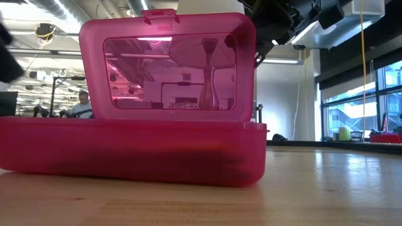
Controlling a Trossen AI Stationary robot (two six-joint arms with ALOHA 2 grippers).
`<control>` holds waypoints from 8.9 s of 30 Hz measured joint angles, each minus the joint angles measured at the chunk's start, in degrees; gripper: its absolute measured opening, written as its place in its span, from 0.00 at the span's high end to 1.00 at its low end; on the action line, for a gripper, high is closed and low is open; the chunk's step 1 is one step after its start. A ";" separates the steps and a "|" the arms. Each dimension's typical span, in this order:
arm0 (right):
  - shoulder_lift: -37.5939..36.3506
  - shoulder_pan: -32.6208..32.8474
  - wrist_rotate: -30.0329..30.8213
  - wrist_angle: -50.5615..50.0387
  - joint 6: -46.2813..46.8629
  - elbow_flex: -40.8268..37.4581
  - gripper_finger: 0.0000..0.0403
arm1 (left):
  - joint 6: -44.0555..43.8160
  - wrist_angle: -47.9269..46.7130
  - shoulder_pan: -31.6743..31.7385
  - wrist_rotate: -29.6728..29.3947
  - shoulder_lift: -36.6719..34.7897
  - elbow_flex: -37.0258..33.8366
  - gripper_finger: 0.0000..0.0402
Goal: Pick & place school supplies into a supply box
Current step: Close the red supply box, then return to Home Position
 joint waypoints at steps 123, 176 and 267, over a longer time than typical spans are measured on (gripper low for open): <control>19.15 5.69 -0.62 9.33 -1.68 0.13 0.96 | 17.51 15.17 12.11 10.07 -7.17 -13.62 0.62; 14.04 5.09 -3.78 8.01 -10.70 -0.37 0.97 | 21.06 17.02 9.23 9.68 -10.20 -13.82 0.62; -89.00 23.91 37.68 -14.36 -5.13 -47.39 0.97 | 53.05 36.62 82.43 66.25 -96.10 -61.89 0.62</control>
